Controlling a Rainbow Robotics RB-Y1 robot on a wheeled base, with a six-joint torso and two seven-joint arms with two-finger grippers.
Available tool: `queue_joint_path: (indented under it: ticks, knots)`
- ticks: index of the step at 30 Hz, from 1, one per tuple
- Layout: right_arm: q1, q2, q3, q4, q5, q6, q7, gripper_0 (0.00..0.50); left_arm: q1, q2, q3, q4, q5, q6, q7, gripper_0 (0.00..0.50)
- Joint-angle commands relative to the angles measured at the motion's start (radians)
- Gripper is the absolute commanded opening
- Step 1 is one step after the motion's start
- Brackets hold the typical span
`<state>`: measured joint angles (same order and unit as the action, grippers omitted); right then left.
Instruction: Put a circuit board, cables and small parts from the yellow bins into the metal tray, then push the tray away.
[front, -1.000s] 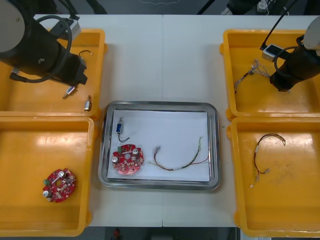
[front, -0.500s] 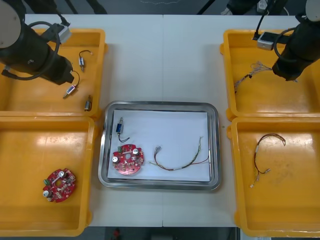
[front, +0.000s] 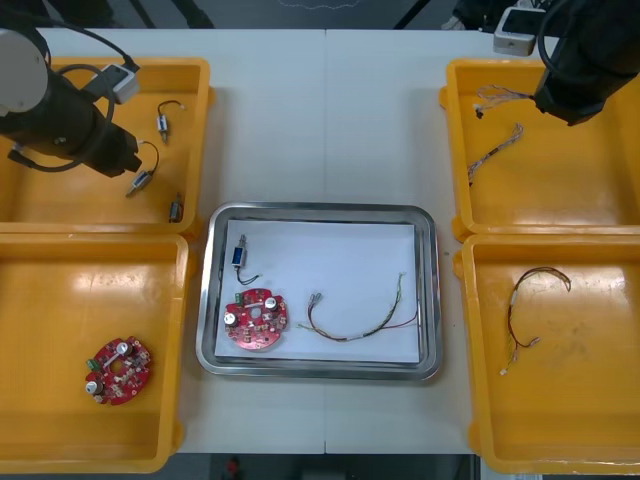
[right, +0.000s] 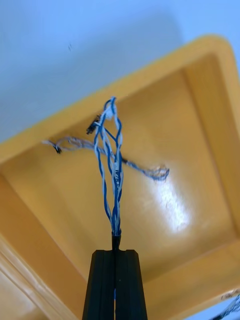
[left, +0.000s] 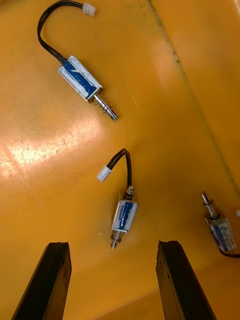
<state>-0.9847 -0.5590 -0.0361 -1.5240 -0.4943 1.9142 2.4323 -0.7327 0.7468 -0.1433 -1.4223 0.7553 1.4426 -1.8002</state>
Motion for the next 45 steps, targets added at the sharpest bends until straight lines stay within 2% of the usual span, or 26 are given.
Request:
queue_joint_path:
  ticks: [1,7,14,26,27,28,29,30,38,45]
  knots:
    - [0.018,0.033,-0.021,-0.105,-0.084,0.006,-0.006,0.000,0.003,0.040,-0.058,0.026,0.007,-0.059,-0.018,0.500]
    - [0.060,0.042,0.031,-0.232,-0.168,0.006,-0.016,0.000,0.003,0.039,-0.104,0.057,0.009,-0.102,-0.010,0.500]
    - [0.096,0.073,0.122,-0.367,-0.185,0.006,-0.039,0.000,0.004,0.039,-0.162,0.088,0.010,-0.162,0.007,0.500]
    - [0.104,0.146,0.288,-0.387,-0.182,0.006,-0.070,0.000,0.006,0.029,-0.210,0.135,0.013,-0.238,0.012,0.500]
    - [0.104,0.146,0.308,-0.387,-0.182,0.006,-0.073,0.000,0.006,0.028,-0.210,0.135,0.012,-0.240,0.012,0.486]
    - [0.104,0.146,0.320,-0.387,-0.181,0.006,-0.075,0.000,0.006,0.026,-0.210,0.135,0.012,-0.240,0.012,0.370]
    - [0.107,0.145,0.337,-0.387,-0.179,0.006,-0.076,0.000,0.006,0.028,-0.210,0.135,0.012,-0.240,0.012,0.171]
    - [0.112,0.146,0.357,-0.387,-0.179,0.006,-0.076,0.000,0.007,0.026,-0.210,0.135,0.012,-0.238,0.013,0.003]
    - [0.175,0.143,0.449,-0.386,-0.170,-0.020,-0.081,0.000,0.007,0.028,-0.187,0.134,0.010,-0.229,0.016,0.000]
    - [0.267,0.143,0.455,-0.387,-0.165,-0.135,-0.084,0.000,0.007,0.028,-0.111,0.072,-0.039,-0.116,0.030,0.000]
